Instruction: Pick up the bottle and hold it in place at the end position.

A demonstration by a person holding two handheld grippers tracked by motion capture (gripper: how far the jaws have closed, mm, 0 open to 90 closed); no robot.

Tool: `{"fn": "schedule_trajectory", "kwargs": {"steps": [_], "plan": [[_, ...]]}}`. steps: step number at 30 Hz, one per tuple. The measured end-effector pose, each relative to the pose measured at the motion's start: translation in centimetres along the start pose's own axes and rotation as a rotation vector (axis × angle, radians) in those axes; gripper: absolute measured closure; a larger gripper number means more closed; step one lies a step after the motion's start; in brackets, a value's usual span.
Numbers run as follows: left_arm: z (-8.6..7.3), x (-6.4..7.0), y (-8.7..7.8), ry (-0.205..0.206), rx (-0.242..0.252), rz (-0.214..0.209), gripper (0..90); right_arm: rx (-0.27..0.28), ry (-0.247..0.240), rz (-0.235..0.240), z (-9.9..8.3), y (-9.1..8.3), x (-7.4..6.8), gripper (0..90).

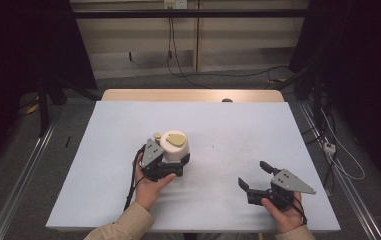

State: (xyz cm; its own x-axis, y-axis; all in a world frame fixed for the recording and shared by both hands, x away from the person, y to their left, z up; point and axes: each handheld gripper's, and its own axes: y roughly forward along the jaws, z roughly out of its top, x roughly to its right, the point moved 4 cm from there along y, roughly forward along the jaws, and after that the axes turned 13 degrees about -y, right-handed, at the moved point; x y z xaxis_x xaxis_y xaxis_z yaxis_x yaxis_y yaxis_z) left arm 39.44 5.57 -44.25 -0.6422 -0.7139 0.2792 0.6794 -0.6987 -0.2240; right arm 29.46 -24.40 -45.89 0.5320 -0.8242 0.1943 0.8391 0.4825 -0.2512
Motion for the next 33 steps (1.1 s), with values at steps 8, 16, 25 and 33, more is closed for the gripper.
{"fn": "schedule_trajectory", "kwargs": {"steps": [8, 16, 25, 33], "plan": [[0.3, -0.1, 0.7, 0.006, -0.001, -0.001, 5.0, 0.000, -0.004, 0.002, 0.0, 0.0, 0.0, 6.2], [0.4, -0.1, 1.2, 0.007, -0.005, -0.005, 5.0, -0.002, -0.005, 0.006, -0.1, 0.0, 0.0, 6.2], [0.4, -0.4, 1.7, 0.005, -0.011, 0.001, 5.0, -0.001, -0.010, 0.009, 0.0, 0.1, -0.1, 6.2], [0.8, -0.5, 2.1, 0.014, -0.004, 0.002, 5.0, -0.004, -0.011, 0.010, 0.0, 0.0, -0.2, 6.1]]}}
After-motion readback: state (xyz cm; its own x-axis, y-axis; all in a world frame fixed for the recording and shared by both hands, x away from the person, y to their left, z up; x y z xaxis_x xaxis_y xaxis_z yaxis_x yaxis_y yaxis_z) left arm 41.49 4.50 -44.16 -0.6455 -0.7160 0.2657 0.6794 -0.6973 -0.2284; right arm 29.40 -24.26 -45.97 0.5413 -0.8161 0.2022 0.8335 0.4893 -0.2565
